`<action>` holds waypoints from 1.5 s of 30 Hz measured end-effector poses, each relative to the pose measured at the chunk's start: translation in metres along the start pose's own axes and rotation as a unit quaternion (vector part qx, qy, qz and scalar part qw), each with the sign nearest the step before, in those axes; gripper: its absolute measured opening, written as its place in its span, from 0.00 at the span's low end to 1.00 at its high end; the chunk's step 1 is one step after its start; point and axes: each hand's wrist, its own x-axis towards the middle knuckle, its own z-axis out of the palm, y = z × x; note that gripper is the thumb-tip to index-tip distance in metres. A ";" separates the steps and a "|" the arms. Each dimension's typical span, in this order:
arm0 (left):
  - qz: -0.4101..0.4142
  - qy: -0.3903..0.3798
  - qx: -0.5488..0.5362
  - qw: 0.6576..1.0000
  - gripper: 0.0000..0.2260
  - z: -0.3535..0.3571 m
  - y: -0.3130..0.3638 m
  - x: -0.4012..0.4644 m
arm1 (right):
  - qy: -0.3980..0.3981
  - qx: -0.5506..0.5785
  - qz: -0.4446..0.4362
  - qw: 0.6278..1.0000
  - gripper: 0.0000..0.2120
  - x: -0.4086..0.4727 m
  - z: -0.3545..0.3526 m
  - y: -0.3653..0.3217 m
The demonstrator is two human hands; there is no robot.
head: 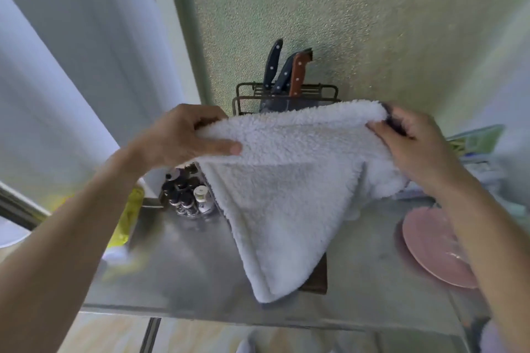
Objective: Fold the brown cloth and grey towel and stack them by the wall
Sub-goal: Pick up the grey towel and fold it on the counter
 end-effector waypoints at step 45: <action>-0.493 0.008 -0.161 0.855 0.08 0.382 -0.160 -0.044 | -0.071 -0.100 0.459 0.880 0.15 -0.203 0.066 0.329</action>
